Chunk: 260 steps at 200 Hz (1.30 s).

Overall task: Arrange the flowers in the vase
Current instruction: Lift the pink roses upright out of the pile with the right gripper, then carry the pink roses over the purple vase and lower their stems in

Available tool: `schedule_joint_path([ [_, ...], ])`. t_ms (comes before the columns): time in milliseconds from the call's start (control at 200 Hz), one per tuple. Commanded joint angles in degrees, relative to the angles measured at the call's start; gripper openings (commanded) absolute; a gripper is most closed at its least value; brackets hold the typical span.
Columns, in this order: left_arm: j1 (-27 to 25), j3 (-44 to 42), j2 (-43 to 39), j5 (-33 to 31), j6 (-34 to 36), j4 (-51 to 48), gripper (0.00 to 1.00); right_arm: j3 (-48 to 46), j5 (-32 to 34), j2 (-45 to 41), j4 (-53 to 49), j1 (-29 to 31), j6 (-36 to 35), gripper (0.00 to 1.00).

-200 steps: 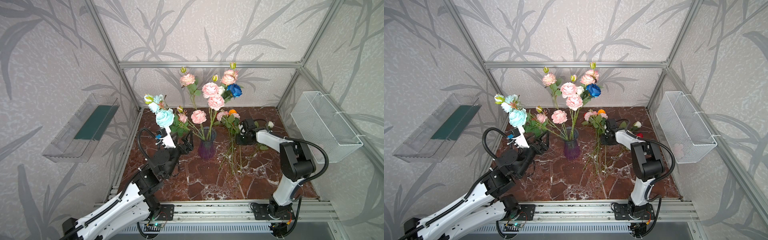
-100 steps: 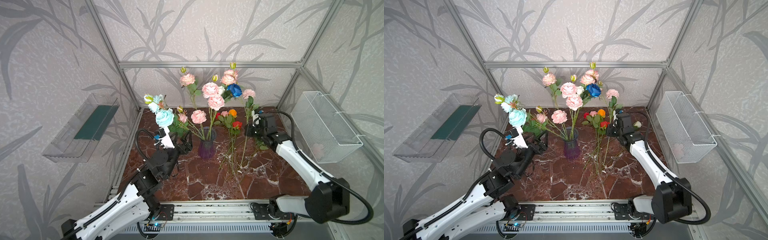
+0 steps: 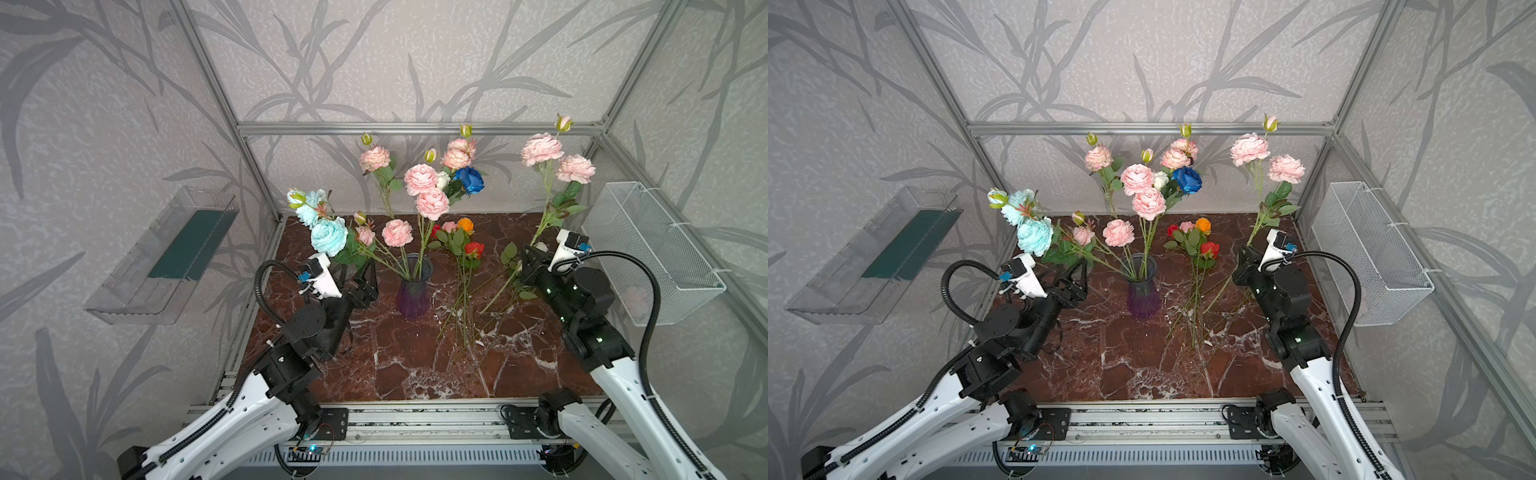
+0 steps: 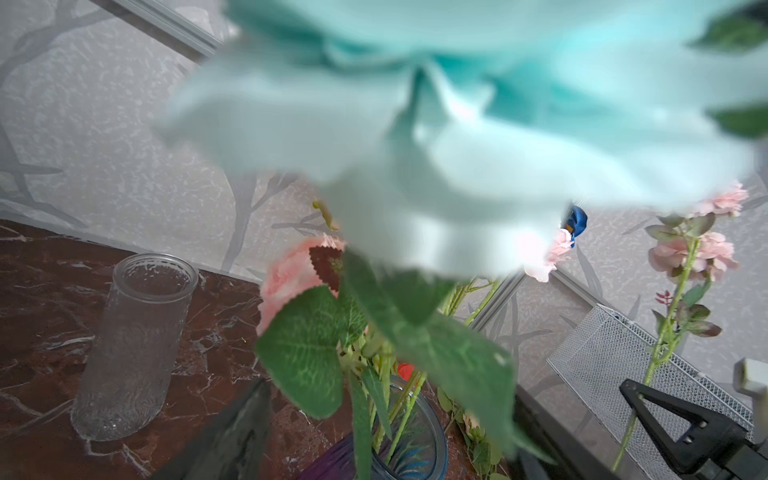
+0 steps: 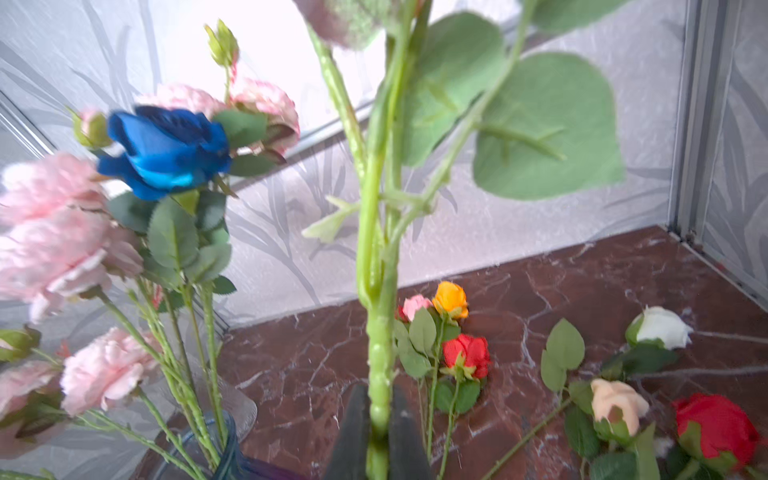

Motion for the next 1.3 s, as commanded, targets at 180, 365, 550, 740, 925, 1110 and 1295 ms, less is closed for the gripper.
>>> schedule_joint_path([
  [180, -0.08, 0.98, -1.78, -4.55, 3.83, 2.23, 0.85, 6.95, -0.25, 1.93, 11.35, 11.51, -6.31, 0.01],
  [365, -0.04, 0.93, -2.84, -7.20, 6.56, 3.11, 0.85, 12.04, 1.07, 5.86, 14.61, 19.72, -10.84, 0.01],
  [550, -0.09, 0.39, -4.29, -9.52, 8.66, 4.48, 0.85, 16.35, 1.30, 12.01, 19.93, 26.50, -14.97, 0.01],
  [740, 0.07, 0.01, -4.76, -10.66, 9.42, 5.19, 0.86, 21.42, 0.29, 20.62, 22.95, 28.62, -18.02, 0.01],
  [925, 0.06, 0.02, -4.60, -10.34, 9.33, 5.22, 0.86, 25.09, 0.65, 27.49, 23.92, 28.94, -21.33, 0.01],
  [1110, 0.16, 0.02, -4.38, -10.34, 9.33, 5.22, 0.86, 25.34, 1.41, 31.62, 24.00, 28.94, -22.76, 0.01],
  [1295, 0.14, 0.02, -4.14, -10.01, 8.99, 5.01, 0.86, 23.64, 1.69, 33.46, 25.61, 28.94, -22.45, 0.01],
])
